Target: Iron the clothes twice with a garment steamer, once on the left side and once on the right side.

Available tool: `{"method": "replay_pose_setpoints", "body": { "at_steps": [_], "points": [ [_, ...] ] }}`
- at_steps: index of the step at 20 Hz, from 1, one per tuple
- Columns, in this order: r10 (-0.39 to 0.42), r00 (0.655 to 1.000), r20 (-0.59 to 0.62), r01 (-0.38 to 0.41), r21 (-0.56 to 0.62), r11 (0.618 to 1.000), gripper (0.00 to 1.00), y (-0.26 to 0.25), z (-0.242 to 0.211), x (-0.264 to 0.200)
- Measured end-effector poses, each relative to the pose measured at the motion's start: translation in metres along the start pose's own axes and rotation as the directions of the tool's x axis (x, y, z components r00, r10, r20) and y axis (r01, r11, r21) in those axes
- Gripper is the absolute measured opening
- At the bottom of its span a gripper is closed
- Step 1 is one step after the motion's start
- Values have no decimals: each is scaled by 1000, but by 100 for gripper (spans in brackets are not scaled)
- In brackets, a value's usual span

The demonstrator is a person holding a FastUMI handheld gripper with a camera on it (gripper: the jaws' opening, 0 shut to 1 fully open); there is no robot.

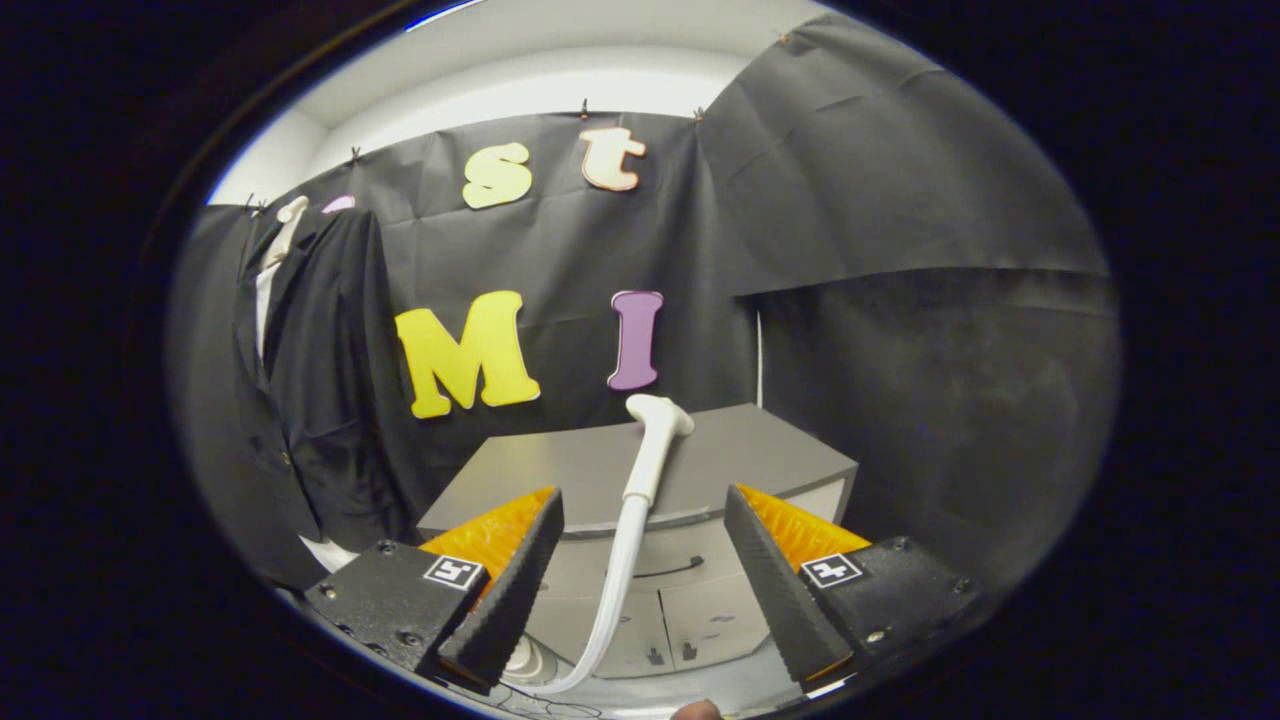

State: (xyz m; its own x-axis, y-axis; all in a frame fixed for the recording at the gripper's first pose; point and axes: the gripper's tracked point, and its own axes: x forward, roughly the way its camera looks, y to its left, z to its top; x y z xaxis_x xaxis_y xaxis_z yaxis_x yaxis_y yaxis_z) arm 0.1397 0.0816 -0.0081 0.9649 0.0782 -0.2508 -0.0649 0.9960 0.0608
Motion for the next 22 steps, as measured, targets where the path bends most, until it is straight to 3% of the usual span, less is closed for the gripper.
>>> {"method": "replay_pose_setpoints", "body": {
  "at_steps": [10,16,22],
  "points": [
    [50,976,-210,-42,42,998,100,-10,-3,129],
    [24,940,-341,3,77,997,97,-22,-18,190],
    [25,911,-413,18,100,995,77,-12,-28,232]
  ]
}}
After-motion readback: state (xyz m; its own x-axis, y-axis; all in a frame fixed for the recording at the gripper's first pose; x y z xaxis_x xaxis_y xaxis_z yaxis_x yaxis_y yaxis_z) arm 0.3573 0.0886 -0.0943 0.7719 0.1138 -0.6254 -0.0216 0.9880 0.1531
